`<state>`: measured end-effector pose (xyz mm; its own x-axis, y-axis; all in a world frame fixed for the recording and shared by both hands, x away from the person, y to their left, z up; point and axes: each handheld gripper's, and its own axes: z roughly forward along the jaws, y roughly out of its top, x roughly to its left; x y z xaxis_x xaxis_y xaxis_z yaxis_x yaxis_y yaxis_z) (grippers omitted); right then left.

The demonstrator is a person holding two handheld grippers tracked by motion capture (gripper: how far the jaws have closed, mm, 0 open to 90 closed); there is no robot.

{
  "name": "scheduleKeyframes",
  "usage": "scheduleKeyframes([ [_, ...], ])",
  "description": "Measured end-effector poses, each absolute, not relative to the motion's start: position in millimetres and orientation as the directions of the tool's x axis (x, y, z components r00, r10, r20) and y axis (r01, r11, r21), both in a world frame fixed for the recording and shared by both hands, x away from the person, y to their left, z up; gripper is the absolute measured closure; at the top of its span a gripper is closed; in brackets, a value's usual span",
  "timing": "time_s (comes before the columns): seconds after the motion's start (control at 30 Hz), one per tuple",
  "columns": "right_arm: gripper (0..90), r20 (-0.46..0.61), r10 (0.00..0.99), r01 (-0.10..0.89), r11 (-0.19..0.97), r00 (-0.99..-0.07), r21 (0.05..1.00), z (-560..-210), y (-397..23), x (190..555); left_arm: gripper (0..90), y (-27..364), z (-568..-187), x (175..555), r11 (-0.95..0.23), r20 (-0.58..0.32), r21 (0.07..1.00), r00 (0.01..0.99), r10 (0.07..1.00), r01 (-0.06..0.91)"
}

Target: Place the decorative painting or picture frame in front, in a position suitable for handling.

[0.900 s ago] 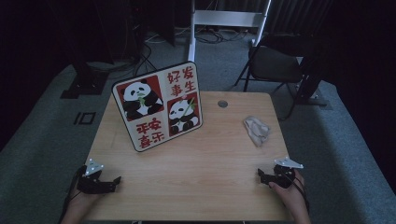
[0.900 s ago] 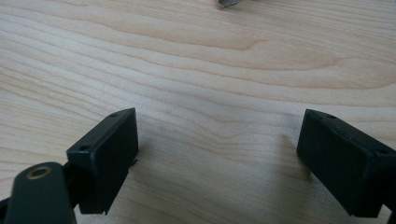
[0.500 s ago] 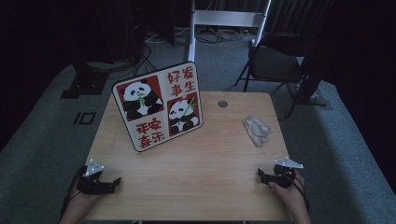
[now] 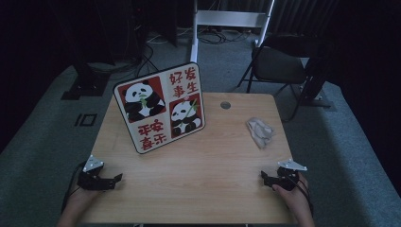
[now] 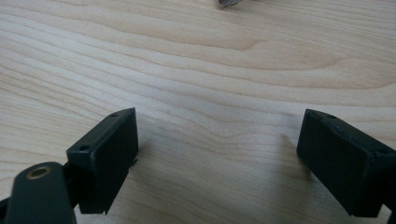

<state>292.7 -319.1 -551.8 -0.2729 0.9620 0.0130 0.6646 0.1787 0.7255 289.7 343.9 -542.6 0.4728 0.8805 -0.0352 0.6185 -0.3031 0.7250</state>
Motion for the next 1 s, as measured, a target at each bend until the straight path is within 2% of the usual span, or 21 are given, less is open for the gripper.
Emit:
scheduleKeyframes([
  [0.47, 12.2, 0.014, 0.962, 0.665, 0.178, -0.272, 0.726, -552, -319, 293, 4.6, 340, -521, 316, -0.24, -0.078, 0.791, 0.482, 0.873, 0.563],
  [1.0, 12.2, 0.014, 0.962, 0.665, 0.178, -0.272, 0.726, -552, -319, 293, 4.6, 318, -491, 348, -0.255, -0.052, 0.833, 0.527, 0.848, 0.492],
])
